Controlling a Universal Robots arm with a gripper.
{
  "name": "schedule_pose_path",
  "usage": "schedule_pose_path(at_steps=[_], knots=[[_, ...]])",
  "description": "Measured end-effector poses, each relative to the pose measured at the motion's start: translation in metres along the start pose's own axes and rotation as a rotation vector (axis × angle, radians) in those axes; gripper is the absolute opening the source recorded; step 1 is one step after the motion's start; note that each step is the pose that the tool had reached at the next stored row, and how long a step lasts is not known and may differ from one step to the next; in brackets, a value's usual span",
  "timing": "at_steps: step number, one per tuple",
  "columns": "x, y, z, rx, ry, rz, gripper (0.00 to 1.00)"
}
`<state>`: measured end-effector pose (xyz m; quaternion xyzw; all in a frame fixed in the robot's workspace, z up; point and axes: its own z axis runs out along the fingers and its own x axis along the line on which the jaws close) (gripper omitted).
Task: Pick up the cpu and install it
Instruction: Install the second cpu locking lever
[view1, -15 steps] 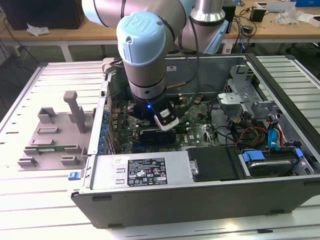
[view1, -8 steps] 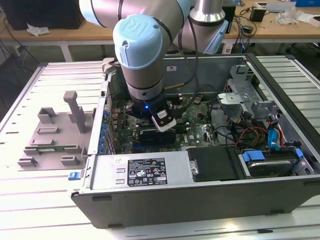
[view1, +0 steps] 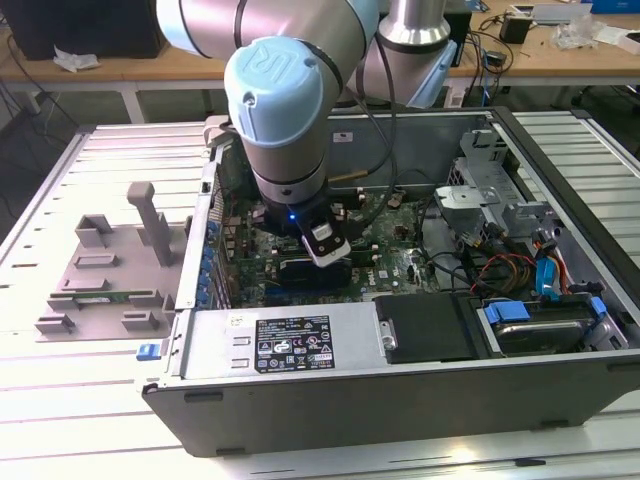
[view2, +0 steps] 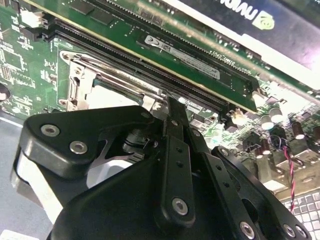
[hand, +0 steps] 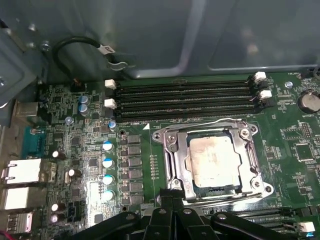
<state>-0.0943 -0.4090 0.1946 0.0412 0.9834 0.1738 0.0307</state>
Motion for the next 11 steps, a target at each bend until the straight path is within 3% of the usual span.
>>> schedule_pose_path(at_steps=[5,11], knots=[[0.0008,-0.0007,0.0019,-0.0069,-0.0051,0.015,0.11],[0.0030,-0.0010,0.0021,-0.0068,-0.0076,0.023,0.11]])
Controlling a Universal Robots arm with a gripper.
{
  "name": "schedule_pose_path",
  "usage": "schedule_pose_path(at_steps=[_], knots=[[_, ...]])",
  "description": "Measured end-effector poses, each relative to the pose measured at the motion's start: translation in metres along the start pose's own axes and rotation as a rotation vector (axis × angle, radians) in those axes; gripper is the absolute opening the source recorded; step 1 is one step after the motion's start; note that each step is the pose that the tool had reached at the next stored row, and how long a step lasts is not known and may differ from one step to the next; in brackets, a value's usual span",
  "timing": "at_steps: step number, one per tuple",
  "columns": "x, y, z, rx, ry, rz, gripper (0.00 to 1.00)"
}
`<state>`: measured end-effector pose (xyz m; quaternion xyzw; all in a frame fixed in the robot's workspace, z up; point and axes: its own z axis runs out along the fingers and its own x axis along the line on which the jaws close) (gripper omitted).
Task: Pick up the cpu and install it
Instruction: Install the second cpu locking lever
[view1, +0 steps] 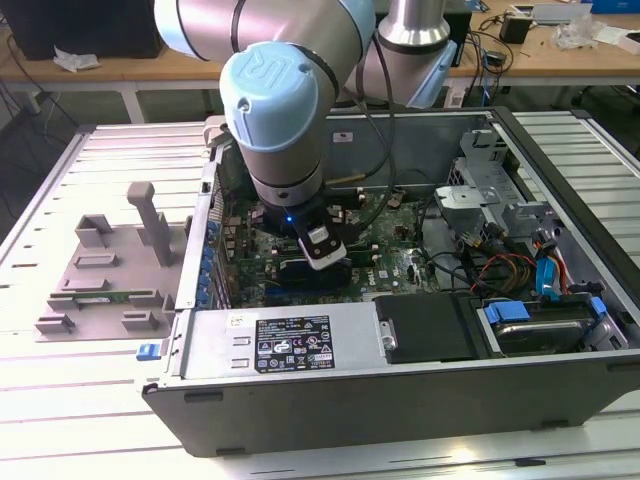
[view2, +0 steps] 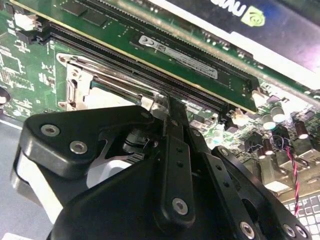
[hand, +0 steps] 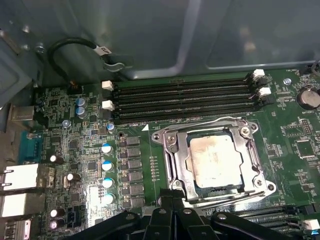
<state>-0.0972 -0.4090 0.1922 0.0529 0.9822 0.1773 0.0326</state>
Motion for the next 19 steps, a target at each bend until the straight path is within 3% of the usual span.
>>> schedule_pose_path(at_steps=[3,7,9,10,12,13,14,19], knots=[[-0.0003,0.0025,-0.0066,0.0003,-0.0025,0.007,0.11],[-0.0008,0.0067,-0.0176,0.0199,-0.0093,0.018,0.11],[-0.0010,0.0081,-0.0213,0.0525,-0.0163,0.026,0.11],[-0.0011,0.0084,-0.0221,0.0768,-0.0215,0.031,0.11],[-0.0011,0.0086,-0.0227,0.1005,-0.0264,0.035,0.11],[-0.0011,0.0087,-0.0230,0.1198,-0.0297,0.037,0.11],[-0.0011,0.0088,-0.0230,0.1326,-0.0318,0.038,0.11],[-0.0008,0.0105,-0.0223,0.1317,-0.0320,0.039,0.11]])
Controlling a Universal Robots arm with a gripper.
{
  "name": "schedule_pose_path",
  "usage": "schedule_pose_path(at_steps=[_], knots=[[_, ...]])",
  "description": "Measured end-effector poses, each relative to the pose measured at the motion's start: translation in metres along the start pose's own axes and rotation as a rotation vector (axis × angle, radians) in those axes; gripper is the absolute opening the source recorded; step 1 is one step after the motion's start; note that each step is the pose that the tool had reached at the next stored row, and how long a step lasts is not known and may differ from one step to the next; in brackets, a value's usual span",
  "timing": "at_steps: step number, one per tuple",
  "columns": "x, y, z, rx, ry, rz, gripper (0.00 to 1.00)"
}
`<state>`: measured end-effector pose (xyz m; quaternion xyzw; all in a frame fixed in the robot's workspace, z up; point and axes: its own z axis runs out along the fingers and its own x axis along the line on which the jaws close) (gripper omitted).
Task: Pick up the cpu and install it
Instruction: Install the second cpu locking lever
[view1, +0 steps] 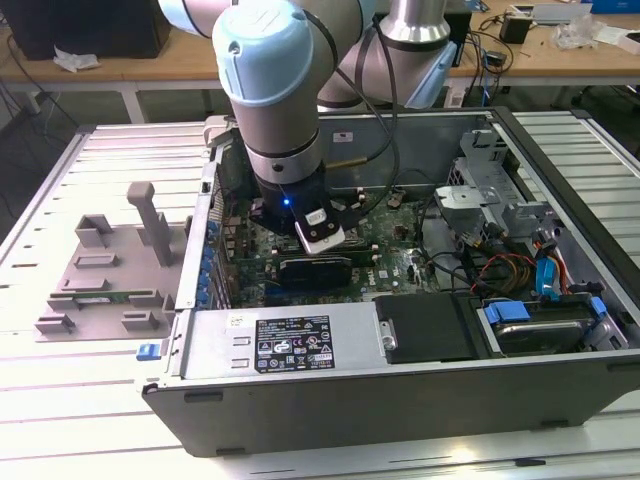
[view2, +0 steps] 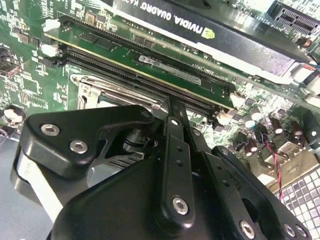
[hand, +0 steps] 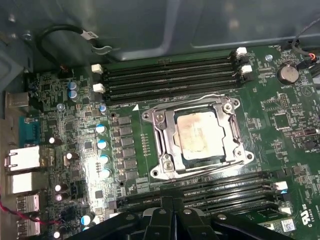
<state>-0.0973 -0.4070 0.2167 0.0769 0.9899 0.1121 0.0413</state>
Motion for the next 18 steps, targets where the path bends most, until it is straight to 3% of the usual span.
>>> schedule_pose_path(at_steps=[4,10,11,13,14,15,16,18], knots=[[0.0013,0.0082,0.0018,0.0001,-0.0002,0.001,0.11],[0.0052,0.0312,0.0069,0.0005,-0.0007,0.003,0.11],[0.0018,0.0363,0.0083,0.0005,-0.0003,0.001,0.11],[-0.0311,0.0415,0.0117,0.0001,0.0007,-0.003,0.11],[-0.0340,0.0475,0.0133,0.0394,0.0024,-0.009,0.11],[-0.0334,0.0514,0.0142,0.1122,0.0031,-0.015,0.11],[-0.0328,0.0548,0.0149,0.1200,0.0033,-0.019,0.11],[-0.0323,0.0582,0.0157,0.1196,0.0041,-0.023,0.11]])
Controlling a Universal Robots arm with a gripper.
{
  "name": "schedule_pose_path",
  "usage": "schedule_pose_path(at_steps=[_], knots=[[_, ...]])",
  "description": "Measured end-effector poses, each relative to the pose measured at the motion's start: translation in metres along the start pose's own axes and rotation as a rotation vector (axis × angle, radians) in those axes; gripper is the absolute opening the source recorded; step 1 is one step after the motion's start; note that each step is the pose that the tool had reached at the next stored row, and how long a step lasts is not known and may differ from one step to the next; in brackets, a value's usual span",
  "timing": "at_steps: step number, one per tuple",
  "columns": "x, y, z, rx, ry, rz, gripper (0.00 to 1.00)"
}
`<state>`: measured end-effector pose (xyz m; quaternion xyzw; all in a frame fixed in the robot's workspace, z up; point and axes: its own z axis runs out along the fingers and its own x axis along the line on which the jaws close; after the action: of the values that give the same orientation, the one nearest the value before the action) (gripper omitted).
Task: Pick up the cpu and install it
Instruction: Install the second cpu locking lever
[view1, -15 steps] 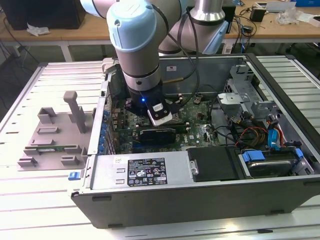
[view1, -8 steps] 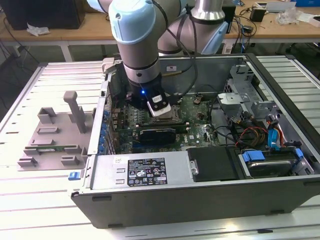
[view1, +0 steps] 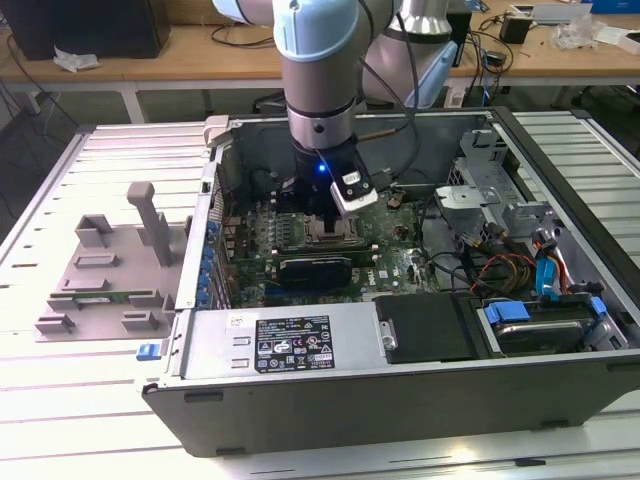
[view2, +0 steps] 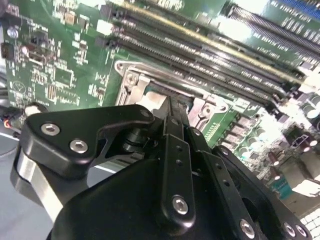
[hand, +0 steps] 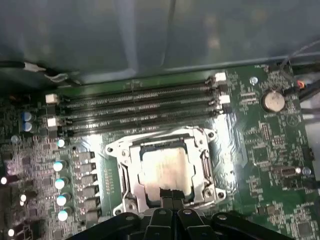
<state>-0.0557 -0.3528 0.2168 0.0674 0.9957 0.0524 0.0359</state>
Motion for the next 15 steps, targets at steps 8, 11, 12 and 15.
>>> schedule_pose_path(at_steps=[8,11,12,15], knots=[[0.0008,0.0117,-0.0058,0.0002,0.0015,-0.014,0.11],[0.0002,0.0130,-0.0146,0.0006,0.0013,-0.014,0.11],[0.0001,0.0132,-0.0162,0.0009,0.0014,-0.014,0.11],[0.0002,0.0136,-0.0166,0.0017,0.0013,-0.014,0.11]])
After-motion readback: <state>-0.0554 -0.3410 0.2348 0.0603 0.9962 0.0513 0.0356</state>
